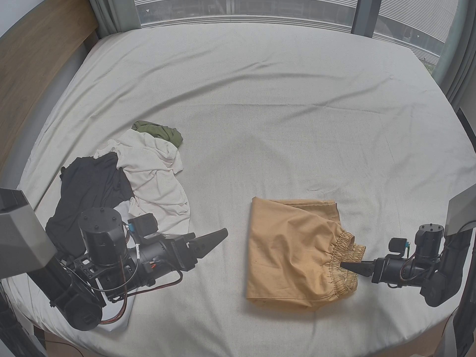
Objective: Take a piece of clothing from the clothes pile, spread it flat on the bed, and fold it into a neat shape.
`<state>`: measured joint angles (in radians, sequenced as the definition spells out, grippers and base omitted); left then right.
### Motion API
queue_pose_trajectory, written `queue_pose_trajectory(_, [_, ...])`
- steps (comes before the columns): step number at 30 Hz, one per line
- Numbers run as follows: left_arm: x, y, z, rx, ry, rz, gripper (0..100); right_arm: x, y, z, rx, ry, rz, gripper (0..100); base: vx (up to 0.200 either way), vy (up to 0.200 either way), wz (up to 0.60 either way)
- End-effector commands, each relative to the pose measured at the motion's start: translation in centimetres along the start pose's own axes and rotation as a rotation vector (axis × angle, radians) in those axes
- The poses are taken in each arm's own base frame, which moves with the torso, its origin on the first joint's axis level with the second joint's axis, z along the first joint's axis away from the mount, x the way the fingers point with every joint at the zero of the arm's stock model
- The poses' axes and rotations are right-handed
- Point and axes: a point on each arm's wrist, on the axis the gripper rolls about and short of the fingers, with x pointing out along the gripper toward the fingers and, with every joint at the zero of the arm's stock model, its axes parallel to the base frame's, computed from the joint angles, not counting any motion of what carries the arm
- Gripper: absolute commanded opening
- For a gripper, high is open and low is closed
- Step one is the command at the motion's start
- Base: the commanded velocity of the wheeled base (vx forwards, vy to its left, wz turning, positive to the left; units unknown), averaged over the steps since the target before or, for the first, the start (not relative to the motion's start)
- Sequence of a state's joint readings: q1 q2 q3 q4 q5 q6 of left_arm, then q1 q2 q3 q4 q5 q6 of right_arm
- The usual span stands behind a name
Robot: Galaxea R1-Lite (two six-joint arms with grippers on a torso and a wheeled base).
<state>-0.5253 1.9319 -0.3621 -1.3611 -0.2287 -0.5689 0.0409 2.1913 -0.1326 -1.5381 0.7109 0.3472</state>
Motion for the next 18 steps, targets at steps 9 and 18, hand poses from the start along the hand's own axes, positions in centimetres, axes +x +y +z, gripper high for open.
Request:
queue_pose_trajectory(9, [0.4,0.0,-0.5,0.000,-0.001,-0.014,100,1.1,0.1,-0.9,0.010,0.048,0.019,100,0.000,0.000,0.00])
queue_pose_trajectory(18, [0.1,-0.1,-0.4,0.001,-0.006,-0.017,100,3.0,0.2,-1.4,0.004,0.088,0.054,100,0.000,0.000,0.00])
